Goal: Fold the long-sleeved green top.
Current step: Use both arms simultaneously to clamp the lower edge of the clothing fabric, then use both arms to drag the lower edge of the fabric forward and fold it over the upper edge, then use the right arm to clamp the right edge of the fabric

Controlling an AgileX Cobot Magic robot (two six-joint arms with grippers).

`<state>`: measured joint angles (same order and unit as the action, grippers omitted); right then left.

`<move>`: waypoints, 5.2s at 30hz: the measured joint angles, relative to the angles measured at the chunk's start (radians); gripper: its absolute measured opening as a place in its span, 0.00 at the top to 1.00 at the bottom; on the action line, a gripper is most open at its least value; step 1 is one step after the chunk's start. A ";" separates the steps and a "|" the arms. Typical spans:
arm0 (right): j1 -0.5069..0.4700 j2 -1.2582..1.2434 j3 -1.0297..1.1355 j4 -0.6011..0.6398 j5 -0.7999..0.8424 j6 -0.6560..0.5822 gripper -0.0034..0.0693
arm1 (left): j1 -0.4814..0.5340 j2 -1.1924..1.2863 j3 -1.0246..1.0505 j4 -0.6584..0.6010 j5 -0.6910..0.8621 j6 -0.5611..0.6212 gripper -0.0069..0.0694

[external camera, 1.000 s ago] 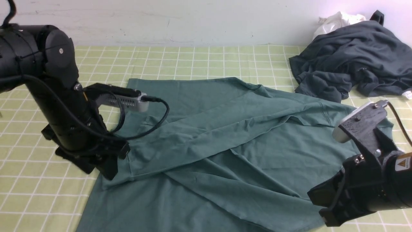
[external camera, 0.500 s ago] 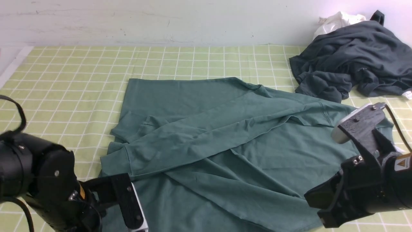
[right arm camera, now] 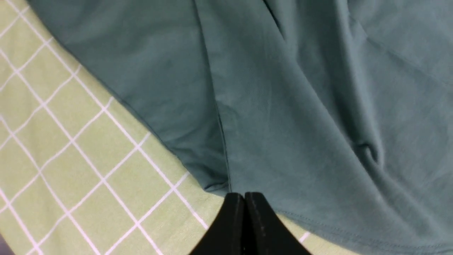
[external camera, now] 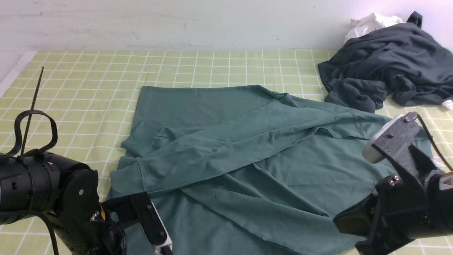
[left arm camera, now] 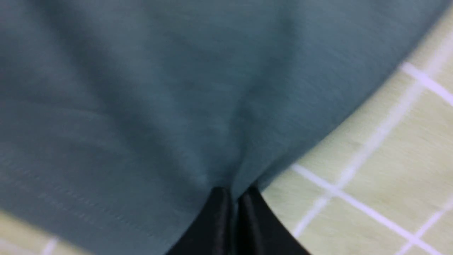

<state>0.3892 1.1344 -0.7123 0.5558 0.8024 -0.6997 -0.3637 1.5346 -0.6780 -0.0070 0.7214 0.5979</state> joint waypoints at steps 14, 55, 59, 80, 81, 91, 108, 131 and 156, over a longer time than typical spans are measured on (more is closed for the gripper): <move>0.000 -0.005 0.000 -0.195 -0.006 -0.403 0.93 | 0.001 -0.215 -0.040 0.034 0.033 -0.172 0.91; -0.174 0.608 -0.481 -0.887 -0.330 0.070 0.97 | 0.155 0.178 -0.837 0.037 0.143 -0.419 0.91; -0.202 0.739 -0.630 -0.926 -0.409 0.044 0.97 | 0.157 0.375 -1.058 0.059 0.136 -0.417 0.91; -0.250 1.004 -1.076 -0.800 -0.267 0.491 0.66 | 0.291 0.886 -1.822 0.048 0.220 -0.607 0.35; -0.236 1.000 -1.084 -0.701 -0.202 0.503 0.72 | 0.296 0.854 -1.831 0.016 0.316 -0.564 0.40; -0.127 1.213 -1.107 -0.195 -0.290 -0.096 0.97 | 0.302 0.761 -1.834 -0.302 0.533 -0.321 0.91; -0.251 1.246 -1.409 0.022 -0.392 0.047 0.96 | 0.302 0.336 -1.450 -0.394 0.529 -0.248 0.91; -0.586 0.912 -1.083 -0.458 0.327 0.588 0.84 | 0.302 -0.516 -0.052 -0.393 0.059 -0.121 0.91; -0.613 1.011 -0.877 -0.450 0.100 0.539 0.88 | 0.302 -0.519 -0.051 -0.388 0.060 -0.028 0.91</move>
<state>-0.2242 2.1449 -1.5889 0.1058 0.9022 -0.1611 -0.0615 1.0157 -0.7287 -0.3953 0.7816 0.5698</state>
